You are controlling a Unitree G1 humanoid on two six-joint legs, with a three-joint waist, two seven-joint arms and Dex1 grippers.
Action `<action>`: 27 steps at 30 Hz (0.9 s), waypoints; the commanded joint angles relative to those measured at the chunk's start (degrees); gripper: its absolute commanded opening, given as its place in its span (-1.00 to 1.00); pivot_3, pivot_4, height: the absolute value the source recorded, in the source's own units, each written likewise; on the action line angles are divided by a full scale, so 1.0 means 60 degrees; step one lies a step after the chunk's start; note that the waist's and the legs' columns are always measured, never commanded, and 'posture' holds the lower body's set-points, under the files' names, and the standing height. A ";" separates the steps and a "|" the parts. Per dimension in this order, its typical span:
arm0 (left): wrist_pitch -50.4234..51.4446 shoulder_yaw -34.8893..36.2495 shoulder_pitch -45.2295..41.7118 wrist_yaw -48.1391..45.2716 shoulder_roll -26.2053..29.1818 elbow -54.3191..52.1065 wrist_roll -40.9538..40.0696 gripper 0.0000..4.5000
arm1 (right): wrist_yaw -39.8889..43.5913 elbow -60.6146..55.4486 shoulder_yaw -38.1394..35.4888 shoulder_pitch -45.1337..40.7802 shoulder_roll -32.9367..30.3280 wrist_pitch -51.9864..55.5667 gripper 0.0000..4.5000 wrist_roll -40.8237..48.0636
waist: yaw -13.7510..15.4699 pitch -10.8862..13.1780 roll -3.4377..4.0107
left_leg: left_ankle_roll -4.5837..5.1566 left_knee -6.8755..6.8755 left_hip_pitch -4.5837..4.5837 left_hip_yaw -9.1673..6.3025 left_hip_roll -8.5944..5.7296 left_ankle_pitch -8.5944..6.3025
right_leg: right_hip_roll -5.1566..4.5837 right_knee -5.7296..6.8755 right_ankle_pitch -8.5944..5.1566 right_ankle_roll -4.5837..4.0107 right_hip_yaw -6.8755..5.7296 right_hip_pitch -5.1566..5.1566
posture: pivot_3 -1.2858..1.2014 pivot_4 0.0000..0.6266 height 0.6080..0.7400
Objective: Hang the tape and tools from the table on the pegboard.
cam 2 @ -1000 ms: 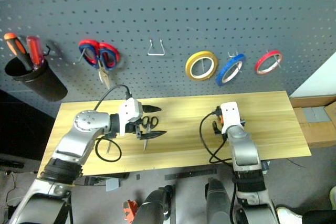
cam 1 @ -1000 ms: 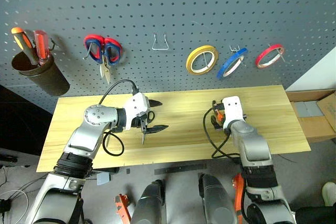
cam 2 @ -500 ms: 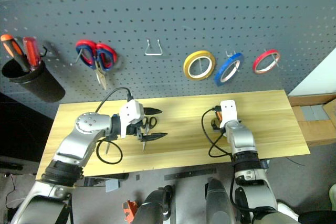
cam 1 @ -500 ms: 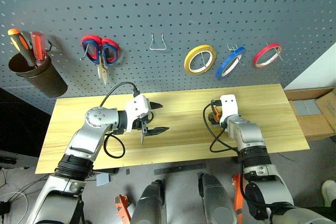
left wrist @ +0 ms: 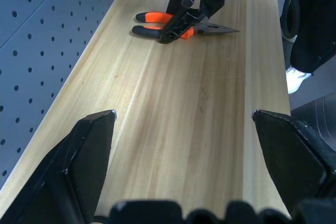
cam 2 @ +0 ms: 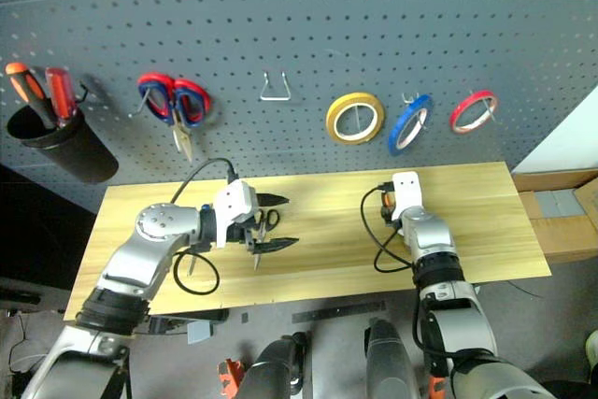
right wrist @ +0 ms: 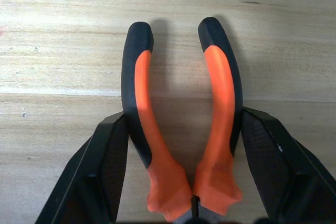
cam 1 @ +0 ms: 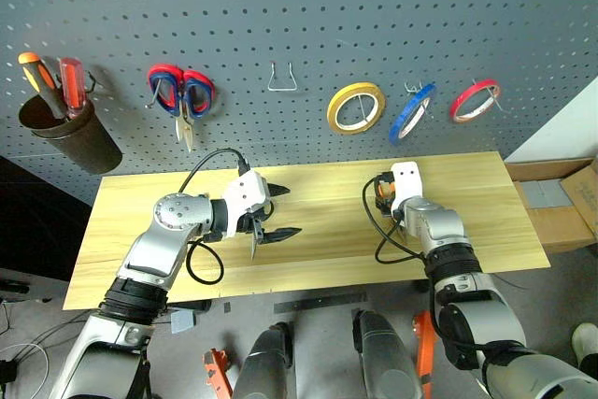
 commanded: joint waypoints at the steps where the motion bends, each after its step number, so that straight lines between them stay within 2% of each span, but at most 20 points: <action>1: 0.0101 0.0208 0.0150 0.0109 -0.0032 -0.0481 -0.0226 1.00 | -0.0067 -0.0207 0.0091 0.0417 -0.0129 0.0195 0.21 -0.0017 | -0.0001 -0.0023 0.0003 | 0.0000 0.0000 0.0000 -0.0001 0.0000 0.0000 | 0.0000 0.0000 0.0000 0.0000 -0.0001 0.0000 | -0.08 -0.16 1.00; 6: 0.0703 0.0802 0.0660 0.0557 -0.0065 -0.1045 -0.0742 1.00 | -0.0115 -0.3618 0.0605 0.1562 -0.0014 0.0803 0.21 -0.0083 | 0.0002 -0.0030 0.0006 | -0.0001 -0.0003 -0.0009 0.0000 0.0000 0.0000 | 0.0000 0.0000 0.0000 0.0000 0.0005 -0.0014 | -0.08 -0.15 1.00; 9: 0.1172 0.1287 0.1171 0.0826 -0.0036 -0.1559 -0.1198 1.00 | -0.0340 -0.6964 0.1199 0.2843 0.0345 0.1703 0.21 -0.0184 | -0.0009 -0.0030 0.0006 | -0.0005 -0.0002 -0.0044 -0.0004 0.0001 0.0001 | -0.0005 0.0060 -0.0001 0.0000 0.0034 -0.0094 | -0.08 -0.13 1.00; 13: 0.1564 0.1986 0.1754 0.1548 -0.0117 -0.2078 -0.1531 1.00 | -0.0745 -1.0685 0.2537 0.4316 0.0721 0.2164 0.21 -0.0606 | -0.0050 -0.0030 0.0006 | 0.0019 -0.0003 -0.0040 -0.0003 0.0008 -0.0012 | -0.0002 0.0095 -0.0002 0.0000 0.0050 -0.0121 | -0.08 -0.11 1.00; 15: 0.1454 0.2254 0.1933 0.1886 -0.0212 -0.2232 -0.1574 1.00 | -0.0937 -1.1672 0.2957 0.4605 0.0945 0.2323 0.21 -0.0731 | -0.0049 -0.0031 0.0006 | 0.0019 0.0000 -0.0025 0.0001 0.0016 -0.0012 | 0.0002 0.0109 -0.0002 -0.0001 0.0045 -0.0119 | -0.08 -0.11 1.00; 17: 0.1182 0.2510 0.2092 0.2113 -0.0332 -0.2357 -0.1649 1.00 | -0.1067 -1.2337 0.3281 0.4618 0.1220 0.2383 0.21 -0.0772 | -0.0007 -0.0031 0.0006 | 0.0016 0.0003 -0.0016 0.0002 0.0017 -0.0010 | 0.0001 0.0119 0.0002 -0.0007 0.0043 -0.0114 | -0.08 -0.10 1.00; 20: 0.0769 0.3017 0.2379 0.2352 -0.0556 -0.2645 -0.1949 1.00 | -0.1148 -1.2865 0.3772 0.3897 0.1578 0.2370 0.21 -0.0883 | 0.0027 -0.0030 0.0005 | 0.0006 0.0007 -0.0007 0.0001 0.0032 0.0003 | 0.0007 0.0123 0.0018 -0.0026 0.0030 -0.0107 | -0.08 -0.11 1.00; 27: 0.1611 0.4131 0.2823 0.2341 -0.0565 -0.3326 -0.3707 1.00 | -0.1076 -1.1923 0.3407 0.1220 0.1725 0.1258 0.21 -0.0957 | 0.0053 -0.0034 0.0000 | -0.0014 0.0006 -0.0006 0.0006 0.0124 0.0019 | 0.0061 0.0122 0.0034 -0.0053 0.0007 -0.0108 | -0.06 -0.14 1.00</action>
